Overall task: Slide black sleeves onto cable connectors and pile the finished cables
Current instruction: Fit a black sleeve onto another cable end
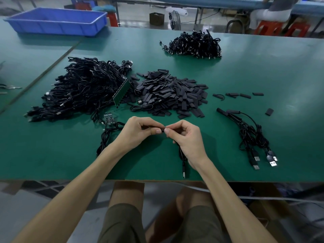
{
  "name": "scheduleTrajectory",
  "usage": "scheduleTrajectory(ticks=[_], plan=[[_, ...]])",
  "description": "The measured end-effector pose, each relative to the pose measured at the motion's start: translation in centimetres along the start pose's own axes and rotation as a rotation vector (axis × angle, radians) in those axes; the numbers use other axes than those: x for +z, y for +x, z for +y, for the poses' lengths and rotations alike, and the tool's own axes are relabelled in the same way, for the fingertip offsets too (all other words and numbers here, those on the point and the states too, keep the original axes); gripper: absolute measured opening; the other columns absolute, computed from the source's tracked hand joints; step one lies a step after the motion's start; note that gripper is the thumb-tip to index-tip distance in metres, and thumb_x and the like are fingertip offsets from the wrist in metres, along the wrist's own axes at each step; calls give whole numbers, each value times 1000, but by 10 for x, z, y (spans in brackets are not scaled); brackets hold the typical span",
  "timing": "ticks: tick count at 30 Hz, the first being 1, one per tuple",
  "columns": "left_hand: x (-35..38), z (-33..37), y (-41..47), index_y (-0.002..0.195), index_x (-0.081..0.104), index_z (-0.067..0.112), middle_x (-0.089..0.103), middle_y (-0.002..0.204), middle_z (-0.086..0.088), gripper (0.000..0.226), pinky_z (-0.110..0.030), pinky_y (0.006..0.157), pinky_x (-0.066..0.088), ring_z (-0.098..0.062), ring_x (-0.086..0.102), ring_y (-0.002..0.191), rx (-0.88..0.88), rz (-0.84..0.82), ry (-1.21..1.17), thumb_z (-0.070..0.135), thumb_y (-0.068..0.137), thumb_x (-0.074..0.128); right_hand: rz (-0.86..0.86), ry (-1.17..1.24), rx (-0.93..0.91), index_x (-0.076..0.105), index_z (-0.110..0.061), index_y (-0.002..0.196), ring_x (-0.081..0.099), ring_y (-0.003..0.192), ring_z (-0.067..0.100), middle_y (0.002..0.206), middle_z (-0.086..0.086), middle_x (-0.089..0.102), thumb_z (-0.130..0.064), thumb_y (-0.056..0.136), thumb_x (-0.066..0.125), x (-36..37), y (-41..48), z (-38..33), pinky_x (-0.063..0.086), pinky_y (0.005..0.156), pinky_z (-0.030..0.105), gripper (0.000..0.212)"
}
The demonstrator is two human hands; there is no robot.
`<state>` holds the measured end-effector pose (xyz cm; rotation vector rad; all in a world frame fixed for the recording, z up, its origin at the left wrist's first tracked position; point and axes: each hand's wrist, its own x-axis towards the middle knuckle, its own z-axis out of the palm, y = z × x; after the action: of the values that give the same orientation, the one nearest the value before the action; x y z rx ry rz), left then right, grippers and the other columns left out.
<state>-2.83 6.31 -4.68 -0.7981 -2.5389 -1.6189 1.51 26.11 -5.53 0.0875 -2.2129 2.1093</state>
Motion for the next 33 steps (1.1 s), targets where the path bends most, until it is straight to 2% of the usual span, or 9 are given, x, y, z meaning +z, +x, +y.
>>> scheduleTrajectory(ticks=[3, 7, 12, 22, 24, 28, 33], plan=[[-1, 0, 0, 103, 80, 20, 78, 95, 7, 18, -28, 84, 56, -12, 73, 93, -22, 20, -40, 24, 86, 79, 23, 43, -6, 74, -17, 87, 66, 72, 12, 79, 0, 76, -9, 88, 81, 0, 0, 0, 52, 64, 23, 10], [-1, -1, -1, 102, 79, 22, 78, 96, 1, 25, -38, 86, 59, -21, 74, 91, -44, 76, -144, 35, 82, 80, 61, 92, -17, 75, -17, 88, 68, 75, 9, 81, -1, 76, -6, 88, 80, -1, 0, 0, 53, 64, 22, 12], [-3, -2, -2, 105, 79, 19, 79, 98, -1, 28, -29, 87, 58, -20, 75, 94, -53, 69, -232, 27, 79, 85, 88, 107, -7, 74, -16, 88, 68, 76, 9, 81, -2, 75, -3, 89, 79, -1, 0, 2, 53, 63, 22, 14], [-3, -2, -2, 111, 77, 15, 79, 102, -1, 35, -25, 88, 57, -19, 75, 98, -46, 53, -288, 22, 78, 85, 122, 117, -8, 73, -15, 90, 71, 80, 14, 82, -2, 77, -3, 89, 78, -1, 2, 4, 54, 65, 22, 13], [-3, -2, -2, 112, 76, 13, 79, 103, -2, 33, -25, 86, 57, -21, 75, 98, -43, 49, -311, 18, 80, 82, 132, 126, -5, 72, -14, 91, 72, 80, 14, 82, -2, 77, -3, 90, 77, -1, 2, 4, 54, 64, 22, 13], [-4, -2, -2, 112, 76, 5, 78, 105, -8, 24, -28, 73, 60, -27, 76, 91, -34, 23, -380, 6, 88, 72, 150, 148, 5, 70, -11, 93, 72, 78, 10, 81, -5, 76, -1, 91, 75, -1, 2, 3, 54, 63, 21, 11], [-3, -2, -2, 108, 74, -4, 77, 101, -19, 20, -29, 77, 61, -34, 75, 94, -51, -28, -504, -3, 88, 69, 164, 145, 4, 71, -11, 92, 70, 79, 12, 82, -4, 76, -1, 91, 75, -1, 2, 3, 54, 65, 22, 12]])
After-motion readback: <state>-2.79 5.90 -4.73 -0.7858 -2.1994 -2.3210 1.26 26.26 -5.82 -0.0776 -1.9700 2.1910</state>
